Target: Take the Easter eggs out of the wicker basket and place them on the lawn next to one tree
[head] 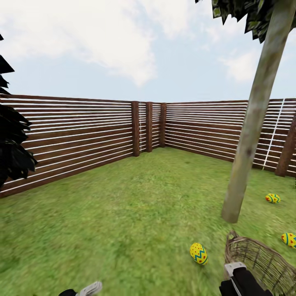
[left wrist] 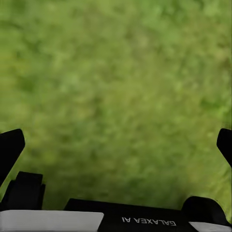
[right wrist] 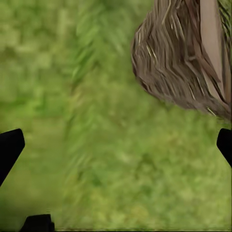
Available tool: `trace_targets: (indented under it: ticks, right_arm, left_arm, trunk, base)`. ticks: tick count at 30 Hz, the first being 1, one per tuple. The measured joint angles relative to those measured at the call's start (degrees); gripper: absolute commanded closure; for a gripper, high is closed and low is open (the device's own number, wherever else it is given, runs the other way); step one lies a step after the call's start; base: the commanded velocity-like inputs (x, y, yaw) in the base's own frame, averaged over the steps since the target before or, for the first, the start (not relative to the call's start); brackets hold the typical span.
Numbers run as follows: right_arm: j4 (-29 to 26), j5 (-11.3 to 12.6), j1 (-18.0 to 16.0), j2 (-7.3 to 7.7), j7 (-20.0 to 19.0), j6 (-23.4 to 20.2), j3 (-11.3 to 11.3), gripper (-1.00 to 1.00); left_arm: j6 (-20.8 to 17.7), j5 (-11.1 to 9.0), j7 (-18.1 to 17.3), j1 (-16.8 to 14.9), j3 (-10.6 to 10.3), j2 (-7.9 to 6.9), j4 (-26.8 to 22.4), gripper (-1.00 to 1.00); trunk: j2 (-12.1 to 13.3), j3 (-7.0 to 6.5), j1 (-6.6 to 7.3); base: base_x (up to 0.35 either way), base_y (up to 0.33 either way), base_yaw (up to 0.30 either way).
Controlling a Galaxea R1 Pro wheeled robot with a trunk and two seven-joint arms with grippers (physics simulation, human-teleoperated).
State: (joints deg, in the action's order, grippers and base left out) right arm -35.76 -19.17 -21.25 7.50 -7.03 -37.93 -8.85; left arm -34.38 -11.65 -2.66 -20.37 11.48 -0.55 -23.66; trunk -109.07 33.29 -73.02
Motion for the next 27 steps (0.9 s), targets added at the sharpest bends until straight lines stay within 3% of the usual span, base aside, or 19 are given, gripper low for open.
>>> trace_targets:
  ticks: [11, 14, 17, 21, 24, 27]
  right_arm:
    - [1.1, 0.1, 0.0, -0.07, -0.1, 0.1, 0.1, -1.0]
    - [8.3, 0.0, 0.0, 0.01, 0.0, 4.3, 0.0, -1.0]
    - [12.0, 0.0, 0.0, -0.15, 0.1, 9.2, 0.0, -1.0]
    - [16.3, 0.0, 0.0, -1.07, 0.4, 11.4, 0.1, -1.0]
    - [19.4, 0.0, 0.0, -1.21, 0.7, 13.0, 0.1, -1.0]
    - [23.5, 0.1, 0.0, -1.24, 0.7, 17.4, 0.0, -1.0]
  left_arm:
    - [0.0, 0.0, 0.1, 0.0, 0.0, -0.02, 0.5, -1.0]
    - [0.1, 0.1, 0.0, 0.0, 0.0, -0.23, 4.2, -1.0]
    - [5.1, 0.3, 0.0, 0.0, 0.0, -0.24, 7.0, -1.0]
    - [13.6, 0.6, -0.1, 0.0, 0.2, -0.34, 14.3, -1.0]
    - [15.1, 0.7, -0.1, 0.0, 0.4, -0.32, 17.1, -1.0]
    - [15.4, 0.6, -0.1, 0.0, 0.4, -0.22, 18.1, -1.0]
  trunk:
    - [4.4, -1.97, 2.42]
    - [5.6, -2.51, 3.07]
    - [6.8, -3.05, 3.73]
    - [8.4, -3.77, 4.63]
    - [9.6, -4.31, 5.3]
    - [10.8, -4.85, 5.97]
  base:
    - [-0.338, 0.0, 0.0]
    - [-0.338, 0.0, 0.0]
    - [-0.337, 0.0, 0.0]
    - [-0.2, 0.0, 0.0]
    - [-0.054, 0.0, 0.0]
    - [-0.011, 0.0, 0.0]
